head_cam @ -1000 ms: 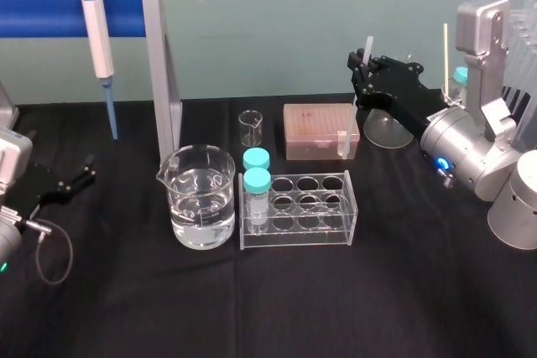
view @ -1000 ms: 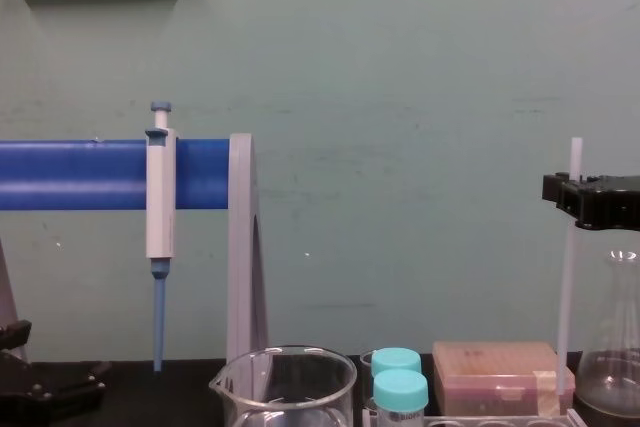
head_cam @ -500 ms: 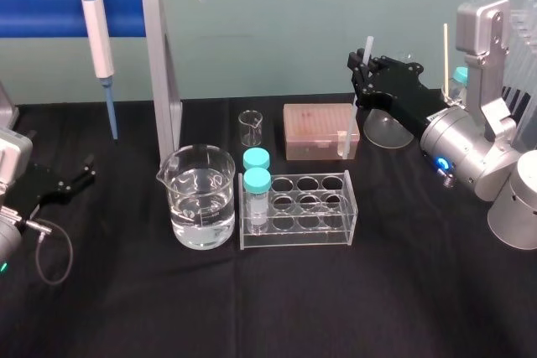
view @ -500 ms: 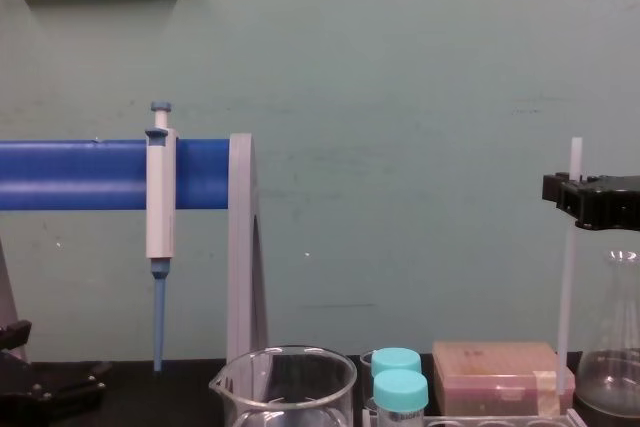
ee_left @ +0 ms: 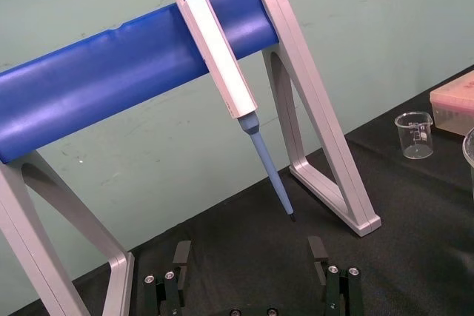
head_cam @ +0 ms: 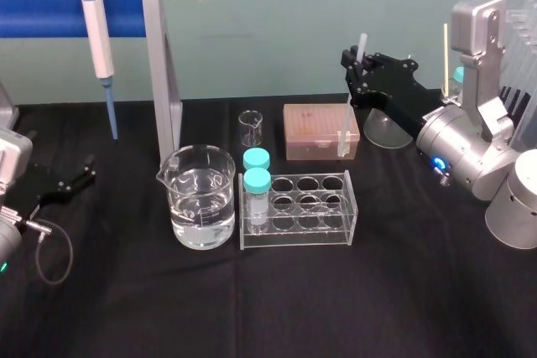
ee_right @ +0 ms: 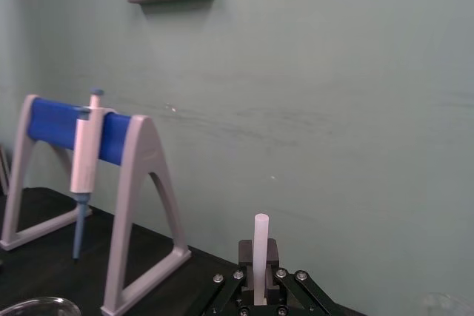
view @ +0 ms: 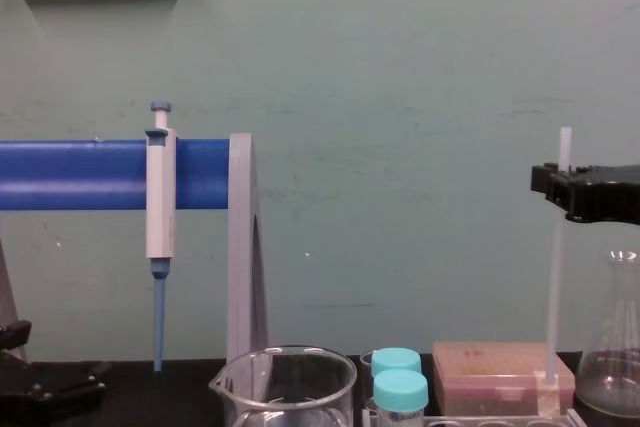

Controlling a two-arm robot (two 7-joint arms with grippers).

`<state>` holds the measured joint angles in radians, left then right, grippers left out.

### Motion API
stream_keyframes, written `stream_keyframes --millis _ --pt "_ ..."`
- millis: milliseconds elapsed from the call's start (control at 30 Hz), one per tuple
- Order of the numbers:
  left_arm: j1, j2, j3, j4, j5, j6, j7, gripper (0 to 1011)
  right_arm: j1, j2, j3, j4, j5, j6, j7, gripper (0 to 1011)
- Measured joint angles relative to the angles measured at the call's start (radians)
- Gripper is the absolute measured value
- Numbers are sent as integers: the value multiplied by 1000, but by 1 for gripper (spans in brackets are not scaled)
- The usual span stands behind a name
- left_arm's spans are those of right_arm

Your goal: Pick up the stirring rod with one hand, then place it down.

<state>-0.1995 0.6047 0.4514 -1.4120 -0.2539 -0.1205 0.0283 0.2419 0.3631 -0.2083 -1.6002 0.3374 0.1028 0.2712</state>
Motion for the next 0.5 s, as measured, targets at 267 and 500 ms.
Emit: stream_keyframes --millis 267,500 --pt "0 0 0 0 0 0 0 1000 -5 1 -18 -31 -1 -7 32 82" --pt "0 0 0 0 0 0 0 1000 -5 4 -45 -49 3 -8 60 82"
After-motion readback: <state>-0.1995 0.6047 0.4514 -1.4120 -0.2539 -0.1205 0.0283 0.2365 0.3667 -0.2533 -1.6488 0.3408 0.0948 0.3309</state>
